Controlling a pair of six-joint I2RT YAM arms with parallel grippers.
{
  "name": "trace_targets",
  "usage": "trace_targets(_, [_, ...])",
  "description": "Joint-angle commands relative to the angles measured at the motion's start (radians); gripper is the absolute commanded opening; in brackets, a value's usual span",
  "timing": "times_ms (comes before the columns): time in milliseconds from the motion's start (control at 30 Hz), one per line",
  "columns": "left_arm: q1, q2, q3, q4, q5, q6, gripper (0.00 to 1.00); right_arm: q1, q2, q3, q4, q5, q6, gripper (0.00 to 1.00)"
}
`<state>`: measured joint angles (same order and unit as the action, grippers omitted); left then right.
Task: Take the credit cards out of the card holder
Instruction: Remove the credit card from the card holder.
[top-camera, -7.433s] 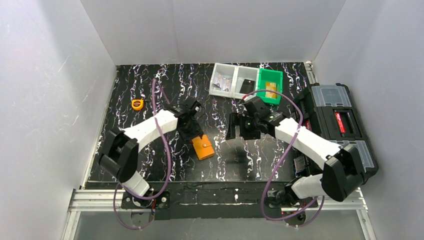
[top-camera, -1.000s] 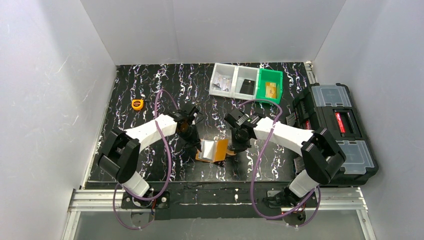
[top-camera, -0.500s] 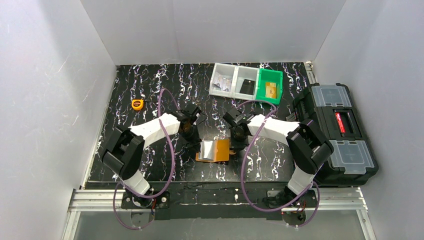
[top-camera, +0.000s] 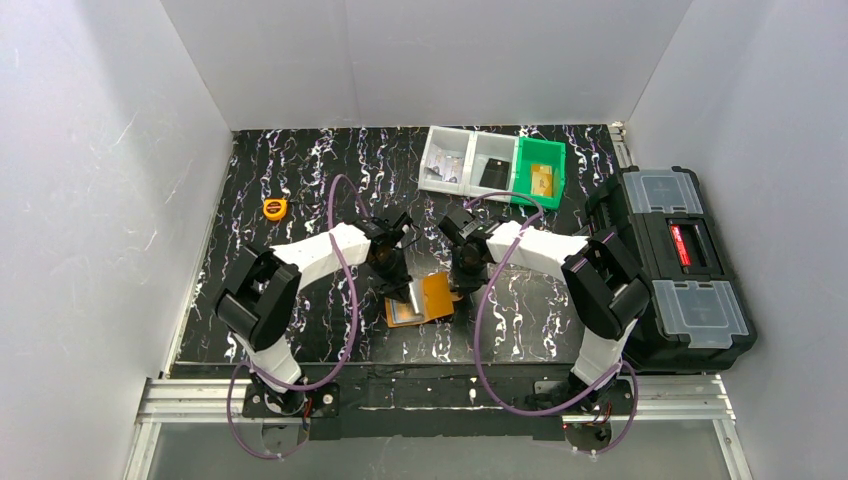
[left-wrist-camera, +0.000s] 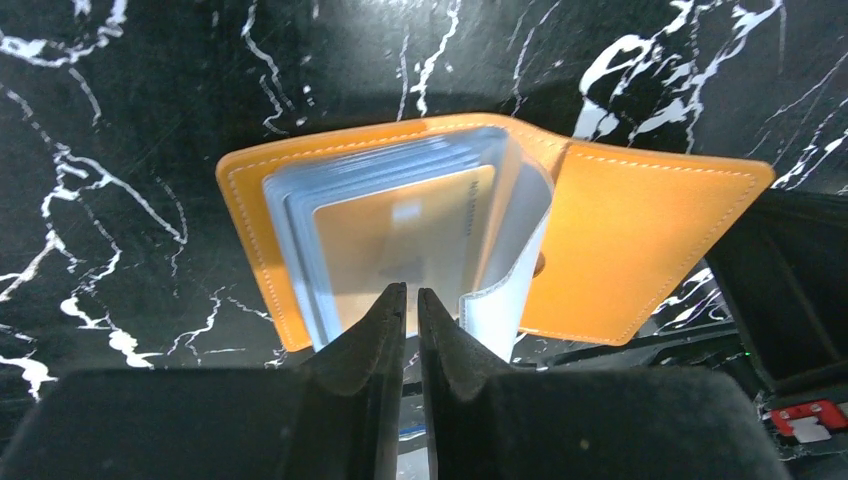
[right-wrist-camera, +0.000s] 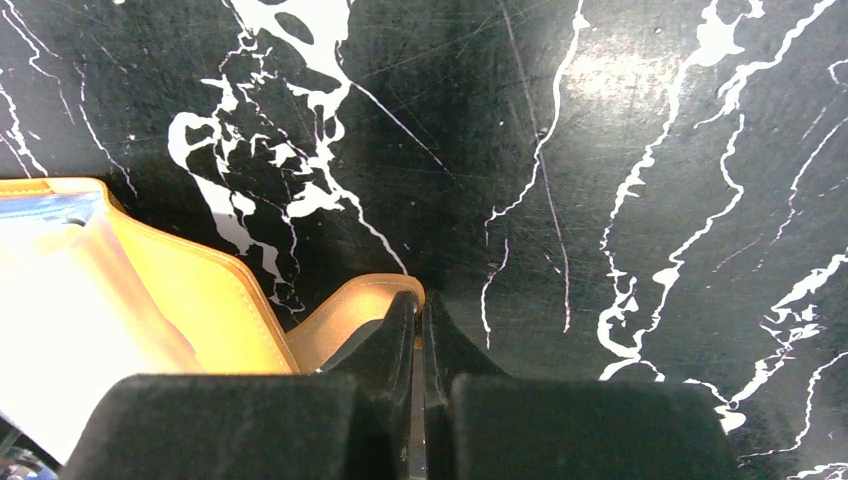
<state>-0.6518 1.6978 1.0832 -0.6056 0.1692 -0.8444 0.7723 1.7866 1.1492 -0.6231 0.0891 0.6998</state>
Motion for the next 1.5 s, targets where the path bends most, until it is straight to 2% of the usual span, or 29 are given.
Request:
trace_targets(0, [-0.012,0.024,0.058,0.005,0.019,-0.008,0.09,-0.005,0.001,0.035,0.021,-0.029,-0.022,0.01])
trace_targets(133, [-0.024,0.063,0.096,0.016,0.034,-0.014,0.09,-0.007,-0.022,0.035,0.035,-0.043,-0.036,0.03])
trace_targets(500, [-0.039,0.143,0.152,0.029,0.066,-0.029,0.09,-0.027,-0.164,0.043,-0.025,-0.026,-0.051,0.42])
trace_targets(800, [-0.053,0.174,0.201,0.029,0.072,-0.036,0.13,-0.028,-0.292,0.004,-0.056,-0.048,-0.050,0.49])
trace_targets(933, [-0.059,0.194,0.226,0.029,0.079,-0.037,0.16,-0.027,-0.335,-0.024,-0.028,-0.120,-0.044,0.48])
trace_targets(1100, [-0.060,0.222,0.264,0.025,0.092,-0.025,0.20,-0.022,-0.352,-0.079,0.049,-0.228,-0.030,0.31])
trace_targets(1200, [-0.060,0.240,0.291,0.011,0.101,-0.012,0.20,-0.021,-0.341,-0.098,0.077,-0.260,-0.023,0.25])
trace_targets(1467, [-0.060,0.261,0.300,-0.001,0.120,0.005,0.23,-0.021,-0.256,-0.125,0.195,-0.356,0.011,0.20])
